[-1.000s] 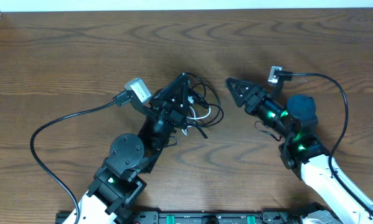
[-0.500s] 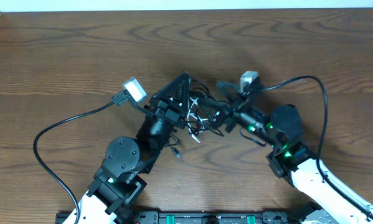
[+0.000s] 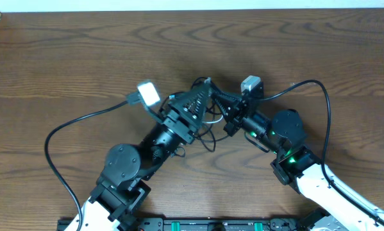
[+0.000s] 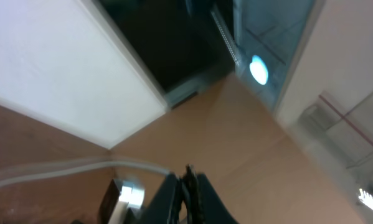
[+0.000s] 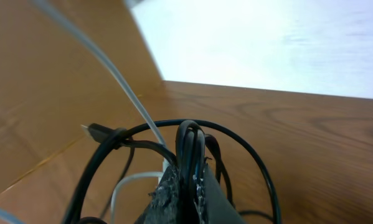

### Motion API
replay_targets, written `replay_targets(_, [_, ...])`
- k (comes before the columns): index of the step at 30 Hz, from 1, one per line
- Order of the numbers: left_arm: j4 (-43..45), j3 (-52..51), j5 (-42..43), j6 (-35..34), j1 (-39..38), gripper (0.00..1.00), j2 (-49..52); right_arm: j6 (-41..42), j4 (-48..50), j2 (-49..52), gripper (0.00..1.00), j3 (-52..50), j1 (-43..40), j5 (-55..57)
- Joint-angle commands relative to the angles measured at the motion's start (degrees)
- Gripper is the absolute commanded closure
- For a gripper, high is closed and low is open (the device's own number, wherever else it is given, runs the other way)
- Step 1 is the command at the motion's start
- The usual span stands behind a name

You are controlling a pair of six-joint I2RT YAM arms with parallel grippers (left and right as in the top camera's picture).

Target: Untangle cables

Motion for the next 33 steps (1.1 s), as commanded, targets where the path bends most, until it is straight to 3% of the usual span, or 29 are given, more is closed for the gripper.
replay_targets(1, [-7.54,0.92,11.34,4.20,0.24,0.92,-0.42,0.94,-0.96,0.22,0.99,0.72,-0.96,9.11])
replay_targets(5, [-30.27,0.92,11.32,5.92,0.24,0.92,-0.42,3.85,-3.98,0.15,0.99,0.72,-3.56,17.07])
replay_targets(10, [-57.37,0.92,0.55,4.09,0.24,0.92,-0.42,8.55,-7.78,-0.42,0.99,0.72,-8.44,21.55])
replay_targets(14, [-71.52,0.92,-8.76,-5.73,0.24,0.92,-0.44,12.83,-10.47,-0.96,0.99,0.72,-12.55,21.57])
replay_targets(16, [-78.31,0.92,-15.28,-15.13,0.24,0.92,-0.57,15.67,-11.85,-1.07,0.99,0.72,-14.36,21.57])
replay_targets(20, [-88.78,0.92,-24.11,-37.00,0.24,0.92,-1.03,21.27,-14.16,-1.07,0.99,0.72,-17.11,21.51])
replay_targets(22, [-91.52,0.92,-25.57,-43.95,0.24,0.92,-1.20,22.27,-14.51,-1.07,0.99,0.72,-17.81,21.03])
replay_targets(27, [-94.55,0.92,-27.36,-50.07,0.24,0.92,-1.31,22.25,-14.80,-1.53,0.99,0.72,-17.90,21.22])
replay_targets(31, [-102.22,0.92,-33.38,-61.53,0.31,0.92,-2.64,22.25,-16.35,-3.45,0.99,0.72,-18.58,21.59])
replay_targets(33, [-103.21,0.94,-37.86,-61.37,0.31,0.92,-4.28,22.27,-17.57,-4.85,0.99,0.72,-19.45,21.57])
